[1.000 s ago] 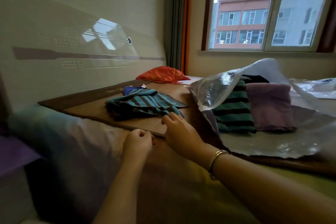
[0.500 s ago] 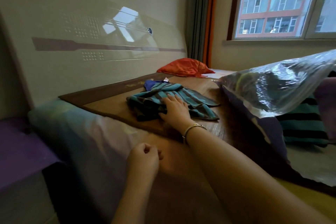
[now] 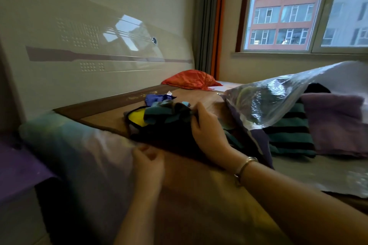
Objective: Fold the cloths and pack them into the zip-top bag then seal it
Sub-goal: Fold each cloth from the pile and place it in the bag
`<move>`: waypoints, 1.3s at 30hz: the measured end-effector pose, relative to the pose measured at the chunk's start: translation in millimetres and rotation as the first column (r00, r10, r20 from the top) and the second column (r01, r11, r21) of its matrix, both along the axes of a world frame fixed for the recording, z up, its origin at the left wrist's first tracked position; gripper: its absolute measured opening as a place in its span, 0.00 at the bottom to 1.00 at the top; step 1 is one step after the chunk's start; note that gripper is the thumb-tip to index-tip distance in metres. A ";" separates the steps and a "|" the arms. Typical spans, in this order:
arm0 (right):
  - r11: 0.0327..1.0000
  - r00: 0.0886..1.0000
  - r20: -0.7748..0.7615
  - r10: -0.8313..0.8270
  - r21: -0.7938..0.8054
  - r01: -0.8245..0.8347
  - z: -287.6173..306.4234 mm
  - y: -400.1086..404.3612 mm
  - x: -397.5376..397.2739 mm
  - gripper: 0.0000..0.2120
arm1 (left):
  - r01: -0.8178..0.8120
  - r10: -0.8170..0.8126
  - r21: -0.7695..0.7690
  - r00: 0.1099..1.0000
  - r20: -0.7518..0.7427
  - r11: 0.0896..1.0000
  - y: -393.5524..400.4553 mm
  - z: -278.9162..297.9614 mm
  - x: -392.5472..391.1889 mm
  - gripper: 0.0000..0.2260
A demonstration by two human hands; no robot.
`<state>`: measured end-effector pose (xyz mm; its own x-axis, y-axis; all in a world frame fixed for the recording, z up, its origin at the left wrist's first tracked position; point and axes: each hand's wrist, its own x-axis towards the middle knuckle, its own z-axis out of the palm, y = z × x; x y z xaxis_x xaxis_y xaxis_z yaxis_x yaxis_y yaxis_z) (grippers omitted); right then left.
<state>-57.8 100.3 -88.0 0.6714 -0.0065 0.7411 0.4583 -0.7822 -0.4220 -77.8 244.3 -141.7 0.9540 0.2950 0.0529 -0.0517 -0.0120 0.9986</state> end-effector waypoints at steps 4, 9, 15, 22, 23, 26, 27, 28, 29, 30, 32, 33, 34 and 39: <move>1.000 1.000 -0.027 0.000 0.027 0.000 -1.6 -21.9 -66.2 0.08 | 0.121 -0.118 -0.064 0.991 0.055 0.991 -5.0 13.3 -25.5 0.27; 0.997 0.989 -0.134 -0.063 0.031 0.068 -23.8 -44.3 -113.1 0.08 | 0.291 -0.288 -0.063 0.956 0.051 0.955 -15.8 13.1 -51.7 0.28; 0.975 0.937 -0.296 0.183 0.180 -0.134 -49.3 -48.5 -132.9 0.19 | 0.346 -0.342 -0.266 0.938 0.065 0.900 -32.6 23.2 -59.4 0.14; 0.949 0.984 -0.109 0.142 0.299 -0.104 -30.5 -40.7 -141.6 0.05 | 0.338 -0.362 -0.225 0.929 -0.077 0.914 -38.7 29.1 -75.5 0.10; 0.951 0.985 -0.108 0.137 0.293 -0.100 -27.4 -44.6 -144.9 0.05 | 0.365 -0.389 -0.188 0.915 -0.106 0.912 -39.1 29.7 -78.0 0.09; 0.962 0.954 -0.214 0.211 0.220 -0.163 -21.4 -60.3 -164.1 0.07 | 0.461 -0.456 -0.015 0.872 -0.180 0.887 -41.7 31.9 -88.7 0.07; 0.968 0.939 -0.264 0.219 0.183 -0.174 -20.7 -67.6 -171.3 0.08 | 0.468 -0.450 0.065 0.874 -0.185 0.882 -43.0 31.2 -89.2 0.06; 0.975 0.927 -0.313 0.207 0.145 -0.168 -20.4 -75.6 -179.0 0.08 | 0.436 -0.412 0.149 0.896 -0.166 0.888 -43.9 30.0 -88.6 0.05; 0.981 0.916 -0.355 0.184 0.121 -0.150 -20.2 -84.1 -186.9 0.07 | 0.366 -0.344 0.242 0.930 -0.128 0.899 -44.5 28.4 -86.2 0.05; 0.984 0.904 -0.392 0.169 0.124 -0.130 -19.7 -92.6 -195.8 0.07 | 0.273 -0.260 0.334 0.962 -0.082 0.902 -44.2 27.0 -85.7 0.05; 0.986 0.879 -0.453 0.146 0.142 -0.091 -20.6 -108.5 -211.5 0.06 | 0.137 -0.153 0.486 0.988 -0.007 0.863 -45.0 22.1 -82.7 0.11; 0.989 0.868 -0.482 0.122 0.129 -0.067 -22.7 -115.1 -217.5 0.06 | 0.119 -0.152 0.535 0.988 0.018 0.837 -45.5 20.0 -81.9 0.14; 0.996 0.863 -0.500 0.069 0.089 -0.029 -25.4 -121.1 -221.7 0.05 | 0.123 -0.176 0.569 0.984 0.040 0.813 -46.0 18.2 -81.4 0.17; 0.954 0.845 -0.444 -0.298 -0.104 0.282 -42.3 -137.6 -226.2 0.07 | 0.310 -0.329 0.462 0.943 -0.041 0.831 -49.3 9.5 -67.7 0.27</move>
